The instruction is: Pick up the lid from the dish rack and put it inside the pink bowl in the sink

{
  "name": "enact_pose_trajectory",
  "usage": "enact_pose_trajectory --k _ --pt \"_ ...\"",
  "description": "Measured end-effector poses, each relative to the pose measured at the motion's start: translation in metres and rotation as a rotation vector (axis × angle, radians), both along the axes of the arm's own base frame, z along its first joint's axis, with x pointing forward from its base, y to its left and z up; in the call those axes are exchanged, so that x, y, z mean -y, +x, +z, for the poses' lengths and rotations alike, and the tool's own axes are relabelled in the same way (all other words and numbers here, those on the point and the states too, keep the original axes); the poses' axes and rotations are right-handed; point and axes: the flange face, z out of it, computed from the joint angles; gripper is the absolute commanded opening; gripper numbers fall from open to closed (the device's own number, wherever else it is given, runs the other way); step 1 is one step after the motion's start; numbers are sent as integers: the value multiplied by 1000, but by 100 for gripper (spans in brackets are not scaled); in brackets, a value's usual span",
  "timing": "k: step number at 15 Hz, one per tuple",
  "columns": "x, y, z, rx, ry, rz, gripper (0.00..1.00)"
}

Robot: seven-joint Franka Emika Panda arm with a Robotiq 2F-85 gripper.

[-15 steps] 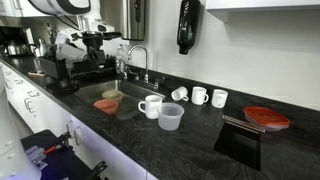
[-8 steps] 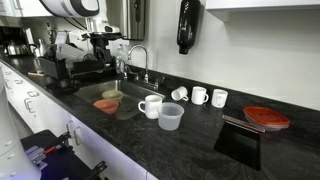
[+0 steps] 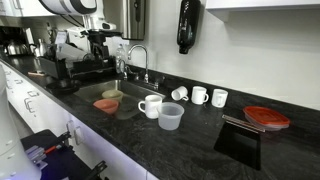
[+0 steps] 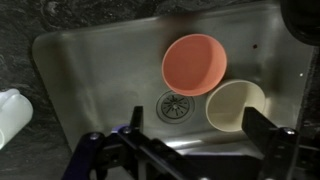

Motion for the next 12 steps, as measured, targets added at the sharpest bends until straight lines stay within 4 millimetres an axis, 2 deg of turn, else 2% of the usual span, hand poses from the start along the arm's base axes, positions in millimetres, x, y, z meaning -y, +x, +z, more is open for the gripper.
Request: enact_pose_trajectory --k 3,7,12 --pt "-40 22 10 10 15 70 100" --pt "-76 55 14 8 46 119 100" --pt "-76 58 12 4 48 119 100"
